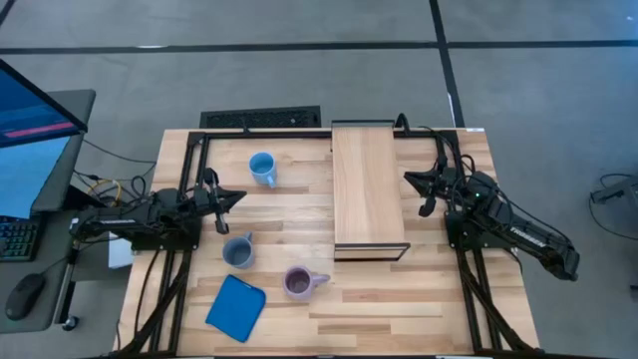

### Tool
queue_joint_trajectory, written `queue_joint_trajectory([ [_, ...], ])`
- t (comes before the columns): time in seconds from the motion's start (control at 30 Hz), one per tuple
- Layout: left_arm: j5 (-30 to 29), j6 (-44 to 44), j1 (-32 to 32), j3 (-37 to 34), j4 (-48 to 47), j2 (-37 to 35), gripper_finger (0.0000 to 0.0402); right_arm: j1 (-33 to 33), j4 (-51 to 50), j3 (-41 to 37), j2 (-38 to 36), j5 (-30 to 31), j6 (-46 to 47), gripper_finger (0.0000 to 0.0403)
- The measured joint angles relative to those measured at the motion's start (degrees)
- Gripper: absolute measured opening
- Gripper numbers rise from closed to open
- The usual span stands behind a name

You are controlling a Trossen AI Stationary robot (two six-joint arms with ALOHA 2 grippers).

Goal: Stack small to large cups/mugs on shelf
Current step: Put the violet mug on the shelf

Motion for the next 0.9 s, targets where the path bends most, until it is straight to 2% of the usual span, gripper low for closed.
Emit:
queue_joint_trajectory([
  [0.2, -9.59, -1.49, 0.01, 0.00, -0.05, -0.01, 0.0003, 0.00, 0.00, 0.00, 0.00, 0.15, 0.00, 0.0064],
  [0.47, -10.99, 1.45, 0.01, 0.00, -1.51, 0.01, 0.0029, 0.00, 0.00, 0.00, 0.01, 6.90, 0.00, 0.0064],
  [0.7, -12.61, 6.27, 0.01, 0.00, -1.49, 0.01, 0.0032, 0.00, -0.63, 0.00, 0.02, 13.87, -0.07, 0.0064],
  [0.9, -12.34, 5.13, 0.00, 0.00, -1.51, 0.03, 0.0032, 0.00, -1.45, 0.00, 0.02, 14.98, -0.08, 0.0064],
])
